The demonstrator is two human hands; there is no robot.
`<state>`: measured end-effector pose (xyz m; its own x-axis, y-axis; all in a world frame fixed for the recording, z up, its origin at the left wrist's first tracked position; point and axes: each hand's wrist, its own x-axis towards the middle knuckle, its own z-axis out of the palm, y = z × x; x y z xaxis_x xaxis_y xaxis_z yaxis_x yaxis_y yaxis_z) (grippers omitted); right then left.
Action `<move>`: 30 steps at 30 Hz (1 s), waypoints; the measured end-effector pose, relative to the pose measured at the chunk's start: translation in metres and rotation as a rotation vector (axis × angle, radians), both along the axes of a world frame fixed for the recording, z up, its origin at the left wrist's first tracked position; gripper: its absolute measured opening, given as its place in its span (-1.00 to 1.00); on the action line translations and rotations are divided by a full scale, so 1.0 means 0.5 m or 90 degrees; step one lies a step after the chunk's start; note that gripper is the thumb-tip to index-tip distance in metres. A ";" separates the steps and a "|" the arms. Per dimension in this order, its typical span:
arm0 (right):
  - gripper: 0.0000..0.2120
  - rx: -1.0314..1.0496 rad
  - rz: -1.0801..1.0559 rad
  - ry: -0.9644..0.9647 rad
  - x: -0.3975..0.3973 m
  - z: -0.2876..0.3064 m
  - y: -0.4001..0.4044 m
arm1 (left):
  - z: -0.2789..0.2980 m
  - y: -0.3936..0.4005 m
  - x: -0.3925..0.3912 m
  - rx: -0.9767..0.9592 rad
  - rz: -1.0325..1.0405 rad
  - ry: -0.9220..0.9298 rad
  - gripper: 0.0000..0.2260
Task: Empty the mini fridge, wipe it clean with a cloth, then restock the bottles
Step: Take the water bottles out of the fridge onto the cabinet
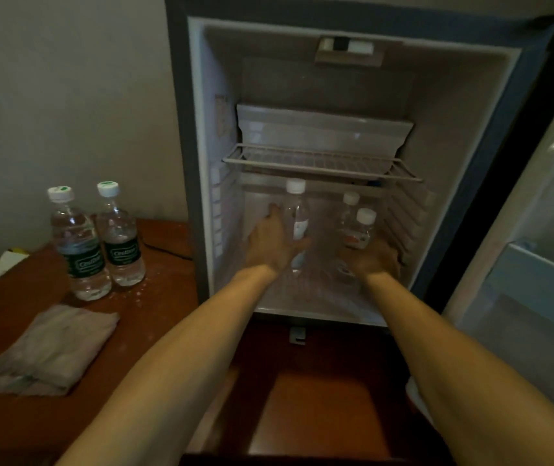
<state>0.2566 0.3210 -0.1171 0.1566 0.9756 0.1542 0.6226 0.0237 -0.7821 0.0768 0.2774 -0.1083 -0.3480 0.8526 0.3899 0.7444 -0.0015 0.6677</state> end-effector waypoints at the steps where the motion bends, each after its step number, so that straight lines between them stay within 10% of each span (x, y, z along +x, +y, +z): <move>1: -0.39 0.005 -0.013 -0.006 0.001 0.002 -0.006 | 0.003 -0.017 0.004 -0.008 0.002 0.014 -0.32; 10: -0.66 0.013 0.113 -0.056 -0.033 0.038 -0.179 | 0.033 -0.262 -0.004 -0.034 0.008 0.144 -0.37; 30: -0.50 0.052 0.391 -0.074 -0.374 0.008 -0.391 | -0.049 -0.421 -0.350 -0.070 0.306 0.082 -0.37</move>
